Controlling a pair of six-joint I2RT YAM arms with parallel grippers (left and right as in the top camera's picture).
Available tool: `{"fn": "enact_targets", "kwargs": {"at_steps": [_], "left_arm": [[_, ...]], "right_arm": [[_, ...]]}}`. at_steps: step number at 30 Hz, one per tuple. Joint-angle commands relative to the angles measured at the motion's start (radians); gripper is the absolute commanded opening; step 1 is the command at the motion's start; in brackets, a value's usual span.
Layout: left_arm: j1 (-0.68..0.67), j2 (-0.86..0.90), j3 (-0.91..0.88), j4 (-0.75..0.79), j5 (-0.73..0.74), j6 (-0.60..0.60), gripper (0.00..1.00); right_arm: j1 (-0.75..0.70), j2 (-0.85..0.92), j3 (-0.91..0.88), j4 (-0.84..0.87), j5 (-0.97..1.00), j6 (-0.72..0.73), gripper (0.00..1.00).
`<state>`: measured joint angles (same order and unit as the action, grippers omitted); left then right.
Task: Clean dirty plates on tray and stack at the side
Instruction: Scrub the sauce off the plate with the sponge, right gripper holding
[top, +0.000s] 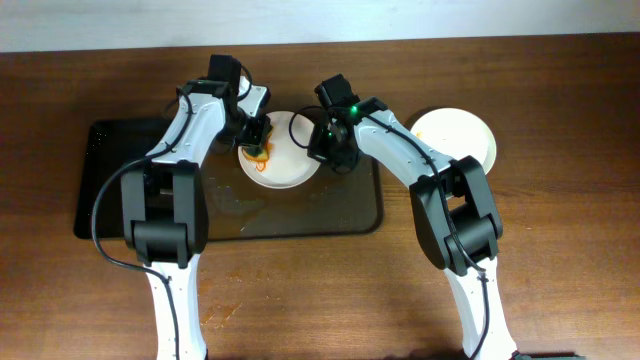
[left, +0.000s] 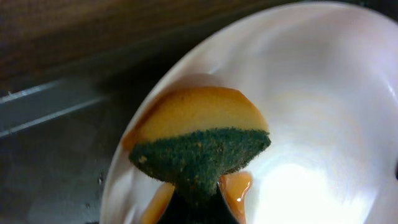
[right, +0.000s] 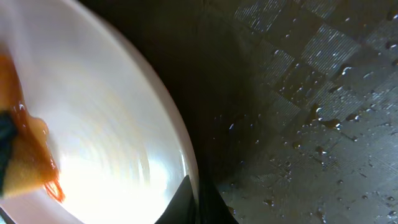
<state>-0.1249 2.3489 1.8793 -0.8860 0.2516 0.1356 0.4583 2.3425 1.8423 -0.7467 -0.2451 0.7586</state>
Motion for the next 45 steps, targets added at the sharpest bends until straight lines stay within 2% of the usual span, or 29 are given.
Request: {"fn": "enact_targets", "kwargs": {"at_steps": [1,3,6,8,14,16,18,20,22,25,27,29,34,36,40,43,45], "left_arm": [[-0.010,0.009,-0.049,-0.127,0.013,0.079,0.01],[-0.010,0.009,-0.049,-0.225,0.207,0.305,0.01],[-0.025,0.009,-0.049,-0.208,0.231,0.369,0.01],[-0.033,0.009,-0.049,-0.146,0.201,0.366,0.01],[-0.033,0.009,-0.049,0.180,-0.210,-0.006,0.01],[-0.034,0.009,-0.049,0.154,-0.326,-0.105,0.01],[-0.034,0.009,-0.049,0.042,-0.397,-0.124,0.01],[-0.034,0.009,-0.049,-0.074,-0.398,-0.124,0.01],[-0.034,0.009,-0.049,-0.172,-0.356,-0.105,0.01],[-0.034,0.009,-0.049,-0.308,0.040,0.182,0.01],[-0.034,0.009,-0.049,-0.322,0.203,0.345,0.01],[-0.034,0.009,-0.049,-0.268,0.250,0.385,0.00],[-0.034,0.011,-0.049,-0.052,0.212,0.386,0.01],[-0.034,0.013,-0.049,0.078,0.211,0.380,0.01],[-0.034,0.013,-0.049,0.268,0.084,0.237,0.01],[-0.034,0.013,-0.049,0.233,-0.189,0.096,0.01],[-0.034,0.013,-0.049,0.156,-0.390,-0.071,0.01]], "right_arm": [[0.006,0.020,-0.010,0.011,0.001,-0.002,0.04],[0.006,0.020,-0.010,0.021,-0.012,-0.010,0.04],[0.006,0.020,-0.010,0.022,-0.013,-0.011,0.04],[0.006,0.020,-0.010,0.021,-0.014,-0.018,0.04],[0.006,0.020,-0.010,0.021,-0.014,-0.018,0.04],[0.006,0.020,-0.010,0.020,-0.014,-0.018,0.04],[0.006,0.020,-0.010,0.019,-0.014,-0.021,0.04],[0.006,0.020,-0.010,0.019,-0.014,-0.021,0.04],[0.006,0.020,-0.010,0.019,-0.022,-0.021,0.04],[0.006,0.020,-0.010,0.021,-0.032,-0.021,0.04],[0.006,0.020,-0.010,0.021,-0.034,-0.021,0.04],[0.006,0.020,-0.010,0.020,-0.036,-0.025,0.04],[0.006,0.020,-0.010,0.019,-0.032,-0.025,0.04],[0.006,0.020,-0.010,0.019,-0.032,-0.025,0.04],[0.006,0.020,-0.010,0.021,-0.032,-0.025,0.04],[0.006,0.020,-0.010,0.020,-0.032,-0.025,0.04],[0.006,0.020,-0.010,0.020,-0.032,-0.025,0.04]]}}
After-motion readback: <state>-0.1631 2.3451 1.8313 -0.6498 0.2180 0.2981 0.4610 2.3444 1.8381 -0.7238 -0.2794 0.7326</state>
